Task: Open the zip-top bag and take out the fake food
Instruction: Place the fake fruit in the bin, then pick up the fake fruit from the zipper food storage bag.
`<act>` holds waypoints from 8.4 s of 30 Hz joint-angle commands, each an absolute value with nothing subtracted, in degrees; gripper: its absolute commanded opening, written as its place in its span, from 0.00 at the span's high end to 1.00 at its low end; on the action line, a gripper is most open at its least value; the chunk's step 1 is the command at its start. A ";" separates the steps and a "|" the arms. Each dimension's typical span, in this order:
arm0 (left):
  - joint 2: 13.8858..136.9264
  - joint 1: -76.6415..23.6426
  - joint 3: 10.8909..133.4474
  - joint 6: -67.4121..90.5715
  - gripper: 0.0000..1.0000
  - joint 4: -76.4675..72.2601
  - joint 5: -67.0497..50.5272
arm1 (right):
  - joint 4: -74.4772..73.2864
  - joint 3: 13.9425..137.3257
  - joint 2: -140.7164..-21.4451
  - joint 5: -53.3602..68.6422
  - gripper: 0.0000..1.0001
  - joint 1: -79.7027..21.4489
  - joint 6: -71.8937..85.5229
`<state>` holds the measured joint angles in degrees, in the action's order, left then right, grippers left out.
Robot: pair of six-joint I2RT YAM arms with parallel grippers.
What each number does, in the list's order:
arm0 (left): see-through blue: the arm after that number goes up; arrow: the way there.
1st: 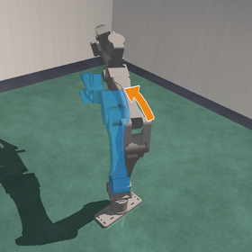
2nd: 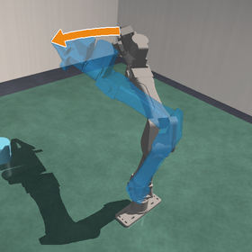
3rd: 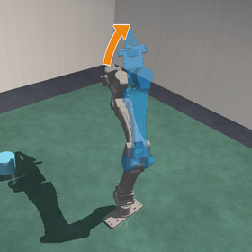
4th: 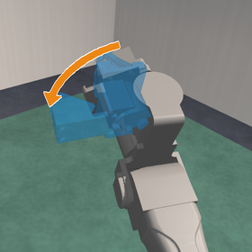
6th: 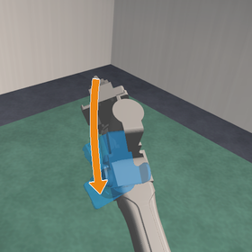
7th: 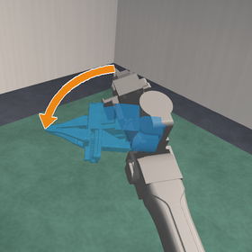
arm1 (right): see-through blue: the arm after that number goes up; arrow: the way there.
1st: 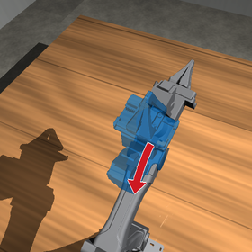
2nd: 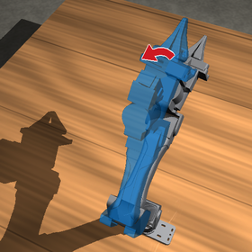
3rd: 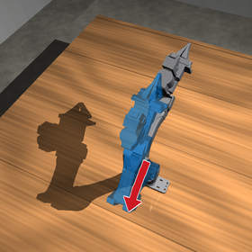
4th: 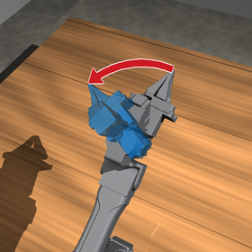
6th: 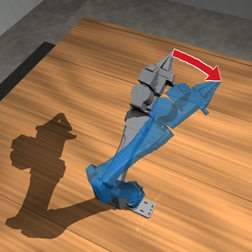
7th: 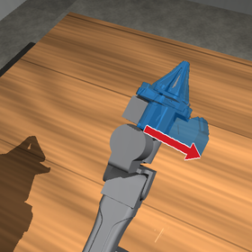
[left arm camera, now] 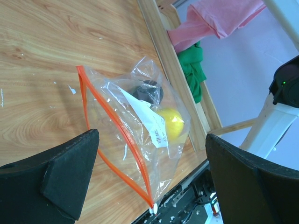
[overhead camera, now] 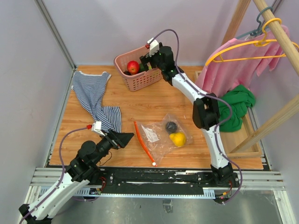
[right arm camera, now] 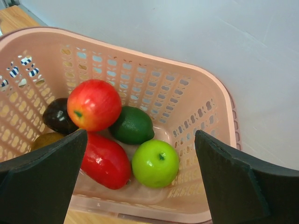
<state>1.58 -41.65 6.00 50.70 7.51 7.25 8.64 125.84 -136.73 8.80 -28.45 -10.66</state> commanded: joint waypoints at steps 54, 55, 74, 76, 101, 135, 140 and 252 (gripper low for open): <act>17.93 -41.84 8.72 55.14 0.44 8.76 -2.09 | -48.98 55.47 -63.61 37.22 0.01 -28.05 -64.01; 19.18 -41.84 8.59 54.86 0.46 7.92 -2.35 | -49.98 54.63 -63.81 37.99 0.01 -27.88 -68.38; 41.90 -41.84 5.80 52.74 0.65 -14.86 -7.58 | -50.39 52.04 -77.15 35.04 0.29 -25.66 -91.64; 44.12 -41.84 6.02 52.61 0.65 -17.28 -8.32 | -50.09 51.93 -78.03 33.96 0.35 -25.67 -91.36; 65.05 -41.92 8.76 53.31 0.57 -35.91 -15.93 | -40.22 47.84 -81.01 39.08 0.87 -28.52 -82.39; 71.17 -42.41 8.94 55.67 0.46 -44.82 -18.16 | -29.32 46.58 -80.94 36.04 0.66 -39.94 -70.36; 73.23 -43.55 9.09 57.13 0.36 -47.35 -17.79 | -27.42 47.81 -83.17 34.50 0.80 -42.95 -65.73; 76.01 -49.66 11.91 59.19 0.07 -38.28 -15.58 | -17.12 49.58 -84.99 31.18 0.70 -51.24 -37.80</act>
